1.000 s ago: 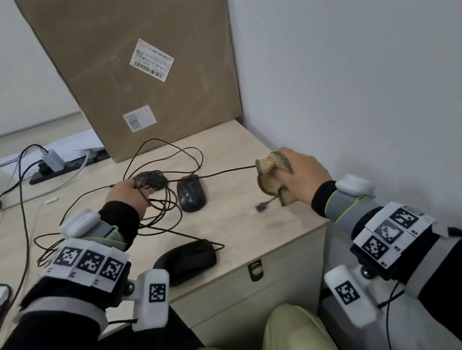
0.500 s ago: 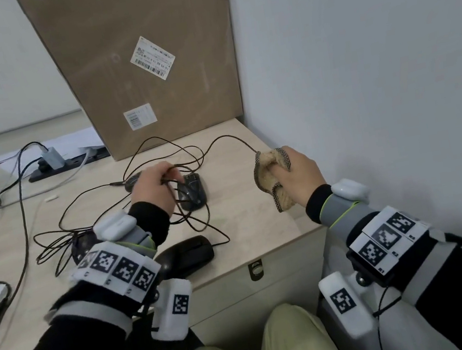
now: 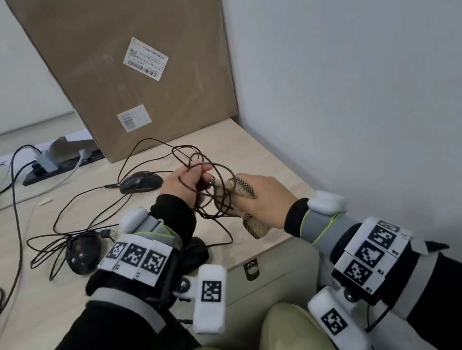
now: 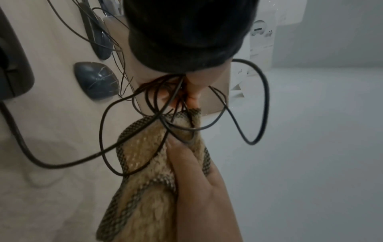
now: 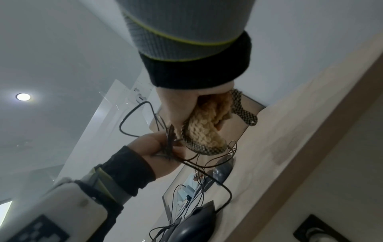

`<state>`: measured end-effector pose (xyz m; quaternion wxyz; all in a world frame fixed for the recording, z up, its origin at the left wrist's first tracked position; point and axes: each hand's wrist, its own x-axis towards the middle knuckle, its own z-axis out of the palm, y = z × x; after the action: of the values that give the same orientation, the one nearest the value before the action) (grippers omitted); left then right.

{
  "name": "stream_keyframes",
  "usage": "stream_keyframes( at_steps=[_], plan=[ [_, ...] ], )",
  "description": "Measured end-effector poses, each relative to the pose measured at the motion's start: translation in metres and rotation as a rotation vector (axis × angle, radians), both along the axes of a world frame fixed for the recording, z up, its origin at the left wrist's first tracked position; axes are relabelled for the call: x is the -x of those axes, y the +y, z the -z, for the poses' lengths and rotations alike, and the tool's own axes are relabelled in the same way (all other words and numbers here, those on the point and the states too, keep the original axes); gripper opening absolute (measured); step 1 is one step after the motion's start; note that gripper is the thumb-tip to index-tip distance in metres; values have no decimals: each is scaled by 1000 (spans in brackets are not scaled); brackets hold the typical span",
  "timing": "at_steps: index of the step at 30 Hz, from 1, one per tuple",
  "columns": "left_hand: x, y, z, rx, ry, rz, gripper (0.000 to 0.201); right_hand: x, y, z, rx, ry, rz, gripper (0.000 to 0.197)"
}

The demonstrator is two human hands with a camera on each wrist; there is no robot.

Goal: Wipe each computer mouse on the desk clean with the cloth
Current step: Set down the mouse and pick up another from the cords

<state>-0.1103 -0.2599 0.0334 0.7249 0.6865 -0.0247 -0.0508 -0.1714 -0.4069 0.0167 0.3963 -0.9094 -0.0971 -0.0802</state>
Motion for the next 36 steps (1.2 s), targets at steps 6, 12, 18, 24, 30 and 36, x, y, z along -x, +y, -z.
stream_keyframes(
  at_steps=[6,12,18,24,30,36],
  plan=[
    [6,0,-7,297,123,-46,31,1,-10,-3,-28,46,-23,13],
    [9,0,-13,523,156,-86,31,2,-26,-12,-72,151,-130,19],
    [-1,17,-19,562,131,-217,30,1,-45,-2,-280,159,31,24],
    [-2,18,-13,609,128,-172,28,-11,-43,3,-543,111,250,20],
    [0,13,-17,709,120,-69,31,-11,-32,9,-699,300,145,21],
    [4,6,-19,724,72,-55,33,-3,-23,2,-1053,549,-139,38]
  ],
)
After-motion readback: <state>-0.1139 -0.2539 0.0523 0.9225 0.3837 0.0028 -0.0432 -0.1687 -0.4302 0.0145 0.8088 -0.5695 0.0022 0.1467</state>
